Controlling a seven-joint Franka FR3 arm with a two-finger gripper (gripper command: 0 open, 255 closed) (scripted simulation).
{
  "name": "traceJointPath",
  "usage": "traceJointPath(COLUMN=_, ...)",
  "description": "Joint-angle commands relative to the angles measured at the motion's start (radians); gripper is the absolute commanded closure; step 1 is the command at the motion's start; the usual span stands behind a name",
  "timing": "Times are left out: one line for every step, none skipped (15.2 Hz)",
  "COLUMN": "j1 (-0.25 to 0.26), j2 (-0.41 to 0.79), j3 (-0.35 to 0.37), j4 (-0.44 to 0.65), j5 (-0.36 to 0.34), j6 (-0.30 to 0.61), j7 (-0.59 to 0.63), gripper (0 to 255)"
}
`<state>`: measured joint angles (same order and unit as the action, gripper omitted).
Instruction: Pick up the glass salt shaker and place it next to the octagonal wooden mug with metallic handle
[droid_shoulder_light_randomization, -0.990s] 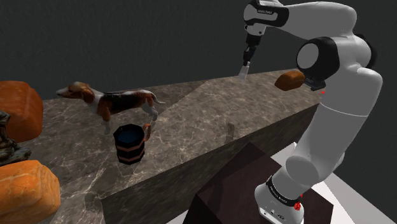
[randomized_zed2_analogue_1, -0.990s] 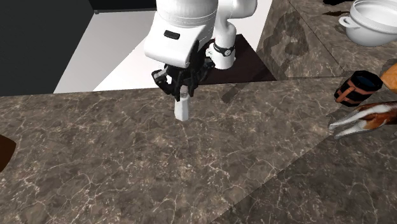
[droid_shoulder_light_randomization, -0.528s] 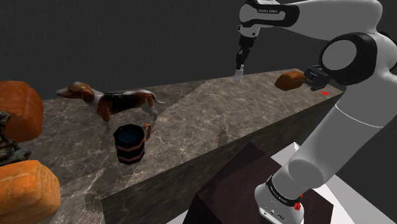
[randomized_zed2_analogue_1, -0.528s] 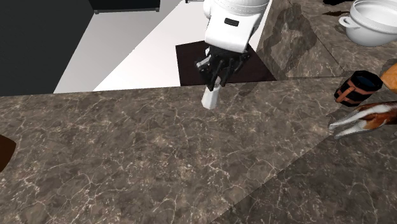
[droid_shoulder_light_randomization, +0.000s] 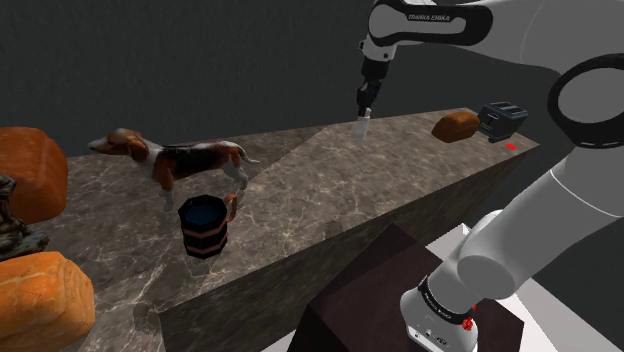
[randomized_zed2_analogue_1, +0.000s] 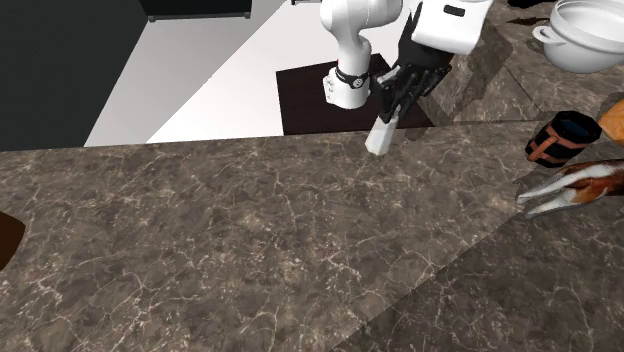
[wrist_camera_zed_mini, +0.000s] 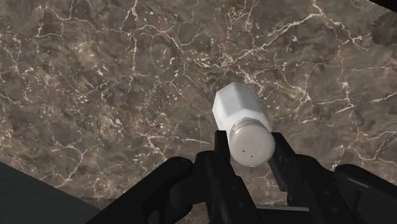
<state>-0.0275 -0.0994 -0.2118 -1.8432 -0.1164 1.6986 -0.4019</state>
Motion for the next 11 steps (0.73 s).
traceJointPath(j1=0.021, j2=-0.027, j3=0.027, j4=-0.03, j5=0.0, j6=-0.002, j7=0.051, gripper=255)
traceJointPath(j1=0.032, j2=-0.04, j3=0.041, j4=-0.044, j5=0.001, j6=-0.003, j7=0.075, gripper=255)
traceJointPath(j1=0.042, j2=-0.051, j3=0.055, j4=-0.056, j5=0.002, j6=-0.005, j7=0.1, gripper=255)
traceJointPath(j1=0.053, j2=-0.062, j3=0.069, j4=-0.067, j5=0.004, j6=-0.006, j7=0.124, gripper=255)
traceJointPath(j1=0.063, j2=-0.071, j3=0.083, j4=-0.077, j5=0.007, j6=-0.008, j7=0.148, gripper=255)
traceJointPath(j1=0.073, j2=-0.08, j3=0.098, j4=-0.086, j5=0.01, j6=-0.01, j7=0.172, gripper=255)
traceJointPath(j1=0.083, j2=-0.087, j3=0.112, j4=-0.094, j5=0.013, j6=-0.012, j7=0.196, gripper=255)
traceJointPath(j1=0.094, j2=-0.094, j3=0.127, j4=-0.1, j5=0.017, j6=-0.014, j7=0.22, gripper=255)
traceJointPath(j1=0.104, j2=-0.099, j3=0.142, j4=-0.106, j5=0.021, j6=-0.016, j7=0.244, gripper=255)
traceJointPath(j1=0.114, j2=-0.103, j3=0.156, j4=-0.11, j5=0.025, j6=-0.018, j7=0.268, gripper=255)
traceJointPath(j1=0.124, j2=-0.107, j3=0.171, j4=-0.113, j5=0.03, j6=-0.02, j7=0.291, gripper=255)
